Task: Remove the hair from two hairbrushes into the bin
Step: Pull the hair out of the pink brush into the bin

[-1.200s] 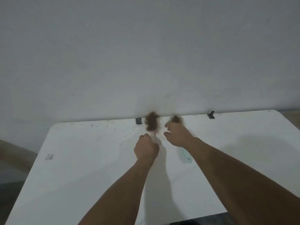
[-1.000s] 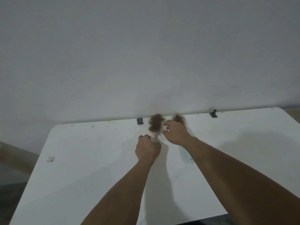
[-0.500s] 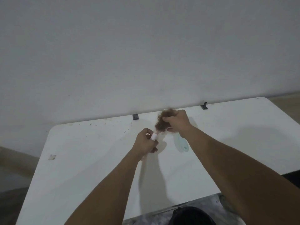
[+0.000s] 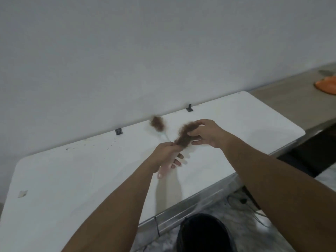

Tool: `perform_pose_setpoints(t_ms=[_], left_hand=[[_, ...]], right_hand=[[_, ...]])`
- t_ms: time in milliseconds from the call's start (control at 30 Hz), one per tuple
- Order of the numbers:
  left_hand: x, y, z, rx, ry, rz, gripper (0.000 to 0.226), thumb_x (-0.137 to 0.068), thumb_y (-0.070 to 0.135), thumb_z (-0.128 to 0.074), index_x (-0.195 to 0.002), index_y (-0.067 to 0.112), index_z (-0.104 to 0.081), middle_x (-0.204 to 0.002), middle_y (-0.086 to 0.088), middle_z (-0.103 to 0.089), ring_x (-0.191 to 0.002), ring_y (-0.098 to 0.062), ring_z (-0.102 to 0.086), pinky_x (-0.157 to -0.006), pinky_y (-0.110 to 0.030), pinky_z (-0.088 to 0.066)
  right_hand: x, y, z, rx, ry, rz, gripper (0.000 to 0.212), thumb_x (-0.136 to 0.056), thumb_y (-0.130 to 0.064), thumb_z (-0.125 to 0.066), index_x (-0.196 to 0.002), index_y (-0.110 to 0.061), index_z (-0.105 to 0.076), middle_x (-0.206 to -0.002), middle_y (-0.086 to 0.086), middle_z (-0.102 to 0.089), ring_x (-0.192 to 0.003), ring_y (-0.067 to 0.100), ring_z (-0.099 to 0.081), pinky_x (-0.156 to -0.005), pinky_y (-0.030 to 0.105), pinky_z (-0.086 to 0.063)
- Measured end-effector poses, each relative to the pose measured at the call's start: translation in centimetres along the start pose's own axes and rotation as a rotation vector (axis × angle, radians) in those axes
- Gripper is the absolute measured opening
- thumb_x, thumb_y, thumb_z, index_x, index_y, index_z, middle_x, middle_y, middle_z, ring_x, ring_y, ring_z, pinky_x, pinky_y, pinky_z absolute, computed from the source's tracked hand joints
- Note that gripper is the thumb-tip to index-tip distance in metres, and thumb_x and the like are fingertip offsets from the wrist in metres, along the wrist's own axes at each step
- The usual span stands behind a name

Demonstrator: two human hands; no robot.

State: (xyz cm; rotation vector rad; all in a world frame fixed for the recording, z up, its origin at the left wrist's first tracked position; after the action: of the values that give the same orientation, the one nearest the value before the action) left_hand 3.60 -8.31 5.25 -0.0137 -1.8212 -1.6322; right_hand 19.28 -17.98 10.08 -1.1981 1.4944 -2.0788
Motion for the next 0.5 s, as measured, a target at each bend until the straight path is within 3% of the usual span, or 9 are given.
perform_pose_setpoints(t_ms=[133, 267, 500], left_hand=[[0.1, 0.6, -4.1, -0.045, -0.035, -0.031, 0.023, -0.089, 0.027, -0.061, -0.096, 0.005, -0.066, -0.098, -0.022, -0.073, -0.070, -0.032, -0.068, -0.062, -0.033, -0.048], [-0.3, 1.1, -8.5, -0.082, -0.031, -0.105, 0.035, -0.092, 0.035, -0.058, -0.094, 0.002, -0.068, -0.083, -0.015, -0.072, -0.061, -0.026, -0.065, -0.058, -0.029, -0.047], [-1.0, 0.0, -15.1, -0.130, -0.157, -0.125, 0.016, -0.089, 0.014, -0.054, -0.080, 0.005, -0.065, -0.075, -0.017, -0.067, -0.048, -0.025, -0.055, -0.048, -0.026, -0.039]], right_hand=[[2.2, 1.5, 3.7, -0.006, 0.118, -0.003, 0.040, -0.080, 0.013, -0.059, -0.116, -0.003, -0.054, -0.099, 0.021, -0.067, -0.085, 0.034, -0.071, -0.072, 0.042, -0.060], [4.5, 3.2, 6.9, -0.014, 0.238, 0.016, 0.037, -0.080, 0.013, -0.056, -0.113, -0.002, -0.053, -0.098, 0.020, -0.063, -0.088, 0.036, -0.068, -0.073, 0.045, -0.060], [8.3, 7.3, 12.7, -0.030, 0.372, -0.049, 0.035, -0.082, 0.013, -0.057, -0.113, -0.002, -0.055, -0.096, 0.014, -0.061, -0.081, 0.026, -0.065, -0.065, 0.038, -0.060]])
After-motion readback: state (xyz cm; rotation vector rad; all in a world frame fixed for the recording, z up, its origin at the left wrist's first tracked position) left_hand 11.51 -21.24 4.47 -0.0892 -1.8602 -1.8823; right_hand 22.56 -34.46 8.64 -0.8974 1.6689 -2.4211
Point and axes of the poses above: each hand's wrist, its own x-axis away from the middle knuckle, its own z-axis out of the back of the hand, y = z × x, the point moved 1 cm from there along -x, towards the middle knuckle
